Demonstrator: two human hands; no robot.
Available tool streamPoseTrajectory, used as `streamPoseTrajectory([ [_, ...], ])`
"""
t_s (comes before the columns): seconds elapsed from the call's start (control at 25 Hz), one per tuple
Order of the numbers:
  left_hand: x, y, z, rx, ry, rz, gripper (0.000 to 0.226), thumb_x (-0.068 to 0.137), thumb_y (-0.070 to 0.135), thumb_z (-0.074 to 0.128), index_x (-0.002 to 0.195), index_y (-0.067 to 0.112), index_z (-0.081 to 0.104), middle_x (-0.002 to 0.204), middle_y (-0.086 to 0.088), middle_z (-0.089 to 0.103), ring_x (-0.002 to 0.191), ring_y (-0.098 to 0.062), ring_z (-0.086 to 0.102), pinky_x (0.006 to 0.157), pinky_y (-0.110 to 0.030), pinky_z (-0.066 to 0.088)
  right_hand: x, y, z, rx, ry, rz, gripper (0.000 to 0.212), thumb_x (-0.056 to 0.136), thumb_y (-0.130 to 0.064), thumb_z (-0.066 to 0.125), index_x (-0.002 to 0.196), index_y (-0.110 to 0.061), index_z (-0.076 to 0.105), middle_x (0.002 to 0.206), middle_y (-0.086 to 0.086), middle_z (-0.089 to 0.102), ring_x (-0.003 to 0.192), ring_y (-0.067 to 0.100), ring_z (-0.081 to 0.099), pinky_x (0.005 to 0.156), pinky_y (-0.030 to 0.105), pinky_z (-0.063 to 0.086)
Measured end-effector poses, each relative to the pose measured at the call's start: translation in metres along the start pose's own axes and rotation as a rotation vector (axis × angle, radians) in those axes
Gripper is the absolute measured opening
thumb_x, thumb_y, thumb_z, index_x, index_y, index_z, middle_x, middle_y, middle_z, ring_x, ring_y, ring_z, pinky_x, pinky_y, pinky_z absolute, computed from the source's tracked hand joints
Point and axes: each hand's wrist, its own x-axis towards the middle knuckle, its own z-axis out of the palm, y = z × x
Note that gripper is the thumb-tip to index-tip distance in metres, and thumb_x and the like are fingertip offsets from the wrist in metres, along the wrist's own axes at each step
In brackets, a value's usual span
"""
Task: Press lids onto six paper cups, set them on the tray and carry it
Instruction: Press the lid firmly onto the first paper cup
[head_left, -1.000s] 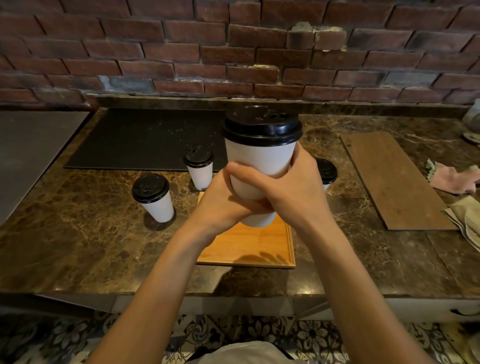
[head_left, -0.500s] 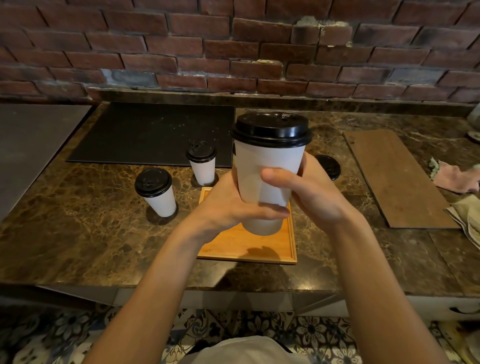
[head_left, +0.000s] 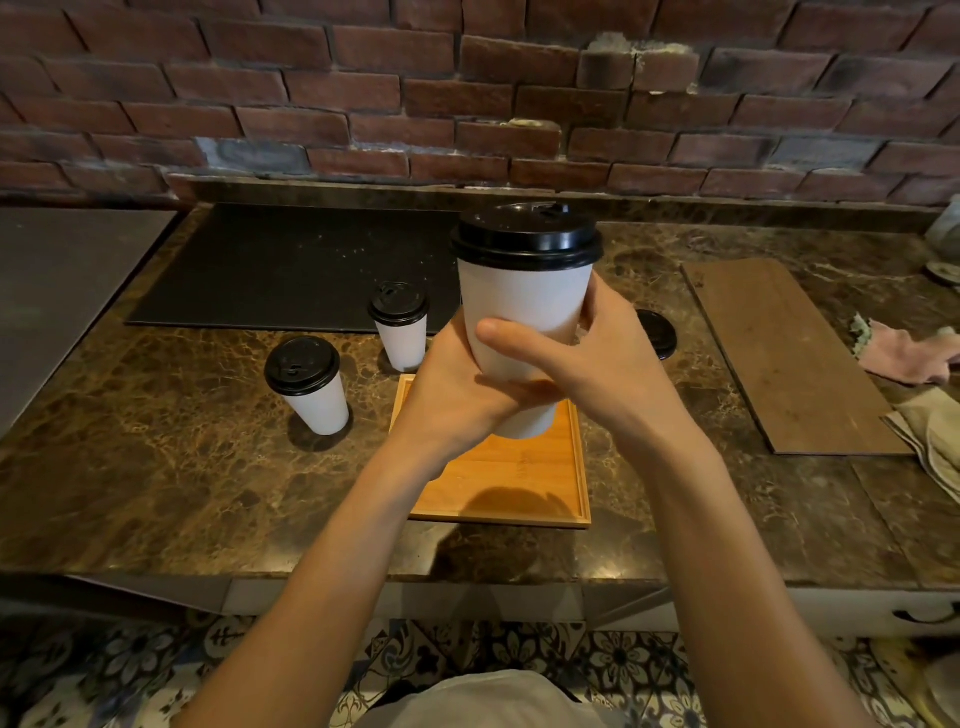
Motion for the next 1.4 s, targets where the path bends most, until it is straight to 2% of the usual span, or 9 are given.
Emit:
streamPoseTrajectory([
  [0.08, 0.0, -0.001, 0.001, 0.041, 0.0, 0.007, 0.047, 0.074, -0.005, 0.072, 0.116, -0.013, 0.053, 0.092, 0.009, 0.062, 0.084, 0.01, 0.062, 0.068, -0.006, 0.047, 0.0, 0.002, 0.007, -0.021, 0.061, 0.004, 0.072, 0.068, -0.041, 0.087, 0.129, -0.026, 0.053, 0.113, -0.012, 0.065, 0.101, 0.002, 0.064, 0.082, 0.025, 0.057],
  [0.2, 0.0, -0.002, -0.002, 0.05, -0.01, -0.006, 0.053, 0.072, 0.003, 0.075, 0.12, -0.005, 0.054, 0.101, 0.004, 0.065, 0.093, 0.006, 0.062, 0.073, -0.009, 0.048, 0.001, 0.004, 0.01, -0.023, 0.101, -0.006, 0.072, 0.067, -0.041, 0.088, 0.129, -0.025, 0.053, 0.113, -0.012, 0.065, 0.1, 0.001, 0.064, 0.079, 0.022, 0.057],
  [0.32, 0.0, 0.001, -0.006, 0.004, -0.039, -0.035, 0.067, 0.061, 0.017, 0.086, 0.12, 0.002, 0.056, 0.107, 0.001, 0.068, 0.101, -0.006, 0.065, 0.079, -0.018, 0.051, 0.001, 0.002, 0.006, -0.003, 0.063, -0.03, 0.065, 0.067, -0.039, 0.087, 0.123, -0.024, 0.057, 0.107, -0.012, 0.068, 0.095, 0.001, 0.066, 0.076, 0.023, 0.058],
  [0.44, 0.001, 0.007, -0.015, -0.053, -0.112, -0.078, 0.056, 0.056, 0.031, 0.082, 0.107, 0.016, 0.064, 0.097, 0.007, 0.072, 0.096, -0.012, 0.068, 0.077, -0.024, 0.053, 0.002, -0.001, -0.002, 0.09, -0.022, -0.028, 0.062, 0.068, -0.036, 0.082, 0.123, -0.02, 0.06, 0.107, -0.005, 0.071, 0.096, 0.008, 0.069, 0.075, 0.026, 0.058],
  [0.6, -0.001, 0.011, -0.018, -0.123, -0.231, -0.11, 0.053, 0.065, 0.026, 0.08, 0.114, 0.019, 0.063, 0.109, 0.0, 0.071, 0.104, -0.017, 0.066, 0.083, -0.027, 0.053, 0.001, -0.003, -0.013, 0.11, -0.13, -0.048, 0.066, 0.067, -0.034, 0.084, 0.126, -0.017, 0.059, 0.109, -0.004, 0.072, 0.101, 0.012, 0.069, 0.076, 0.024, 0.055],
  [0.68, -0.002, 0.013, -0.015, -0.159, -0.27, -0.104, 0.051, 0.068, 0.023, 0.078, 0.116, 0.024, 0.063, 0.112, 0.001, 0.069, 0.108, -0.018, 0.064, 0.086, -0.029, 0.053, 0.0, -0.001, -0.015, 0.151, -0.159, -0.037, 0.061, 0.07, -0.025, 0.082, 0.125, -0.013, 0.059, 0.107, -0.004, 0.072, 0.1, 0.012, 0.069, 0.077, 0.022, 0.054],
  [0.84, -0.003, 0.012, -0.013, -0.164, -0.283, -0.096, 0.047, 0.068, 0.022, 0.076, 0.113, 0.03, 0.063, 0.111, 0.003, 0.069, 0.108, -0.018, 0.063, 0.09, -0.032, 0.053, 0.0, 0.005, -0.014, 0.181, -0.184, -0.01, 0.059, 0.074, -0.018, 0.074, 0.129, -0.007, 0.057, 0.113, 0.003, 0.071, 0.104, 0.017, 0.069, 0.081, 0.027, 0.055],
  [1.2, -0.003, 0.007, -0.013, -0.094, -0.193, -0.122, 0.058, 0.061, 0.026, 0.08, 0.113, 0.007, 0.062, 0.106, -0.003, 0.071, 0.104, -0.02, 0.065, 0.09, -0.04, 0.053, -0.001, 0.0, -0.007, 0.123, -0.121, -0.011, 0.06, 0.069, -0.03, 0.08, 0.123, -0.017, 0.059, 0.101, -0.007, 0.071, 0.094, 0.006, 0.069, 0.072, 0.018, 0.054],
  [1.4, -0.001, 0.003, -0.012, -0.066, -0.101, -0.106, 0.071, 0.054, 0.03, 0.081, 0.118, 0.008, 0.059, 0.109, 0.0, 0.07, 0.104, -0.016, 0.065, 0.087, -0.033, 0.054, 0.0, 0.001, -0.001, 0.043, -0.039, -0.025, 0.073, 0.064, -0.038, 0.084, 0.13, -0.021, 0.055, 0.115, -0.006, 0.069, 0.105, 0.008, 0.067, 0.083, 0.031, 0.058],
])
